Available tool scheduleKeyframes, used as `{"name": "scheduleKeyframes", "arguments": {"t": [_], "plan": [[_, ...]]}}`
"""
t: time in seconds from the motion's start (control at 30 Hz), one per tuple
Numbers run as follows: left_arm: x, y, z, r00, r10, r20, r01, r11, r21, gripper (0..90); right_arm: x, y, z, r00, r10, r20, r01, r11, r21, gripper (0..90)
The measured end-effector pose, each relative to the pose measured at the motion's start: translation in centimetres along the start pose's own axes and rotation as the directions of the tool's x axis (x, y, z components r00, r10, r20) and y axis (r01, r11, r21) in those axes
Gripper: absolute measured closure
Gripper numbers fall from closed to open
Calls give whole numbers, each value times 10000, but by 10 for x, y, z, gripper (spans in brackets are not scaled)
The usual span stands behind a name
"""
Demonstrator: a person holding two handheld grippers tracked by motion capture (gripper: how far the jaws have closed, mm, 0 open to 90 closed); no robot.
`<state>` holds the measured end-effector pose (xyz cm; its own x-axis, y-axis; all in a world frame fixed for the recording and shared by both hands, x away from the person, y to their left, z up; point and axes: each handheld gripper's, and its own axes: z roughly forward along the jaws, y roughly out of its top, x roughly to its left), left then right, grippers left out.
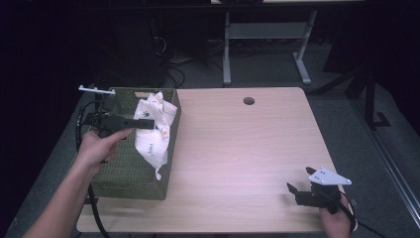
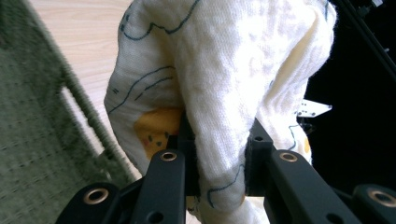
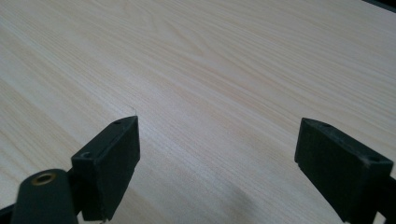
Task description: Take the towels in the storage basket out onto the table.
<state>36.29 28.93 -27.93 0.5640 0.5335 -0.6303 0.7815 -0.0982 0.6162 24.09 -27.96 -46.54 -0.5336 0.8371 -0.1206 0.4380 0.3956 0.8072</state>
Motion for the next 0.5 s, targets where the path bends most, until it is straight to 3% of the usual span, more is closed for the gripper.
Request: {"name": "scheduleKeyframes", "arguments": {"t": [0.5], "plan": [[-22,4,39,9979,571,318,-594,9953,763,733,-2,-1,-4,10000,31,58,-30,9999,-153,137]]}}
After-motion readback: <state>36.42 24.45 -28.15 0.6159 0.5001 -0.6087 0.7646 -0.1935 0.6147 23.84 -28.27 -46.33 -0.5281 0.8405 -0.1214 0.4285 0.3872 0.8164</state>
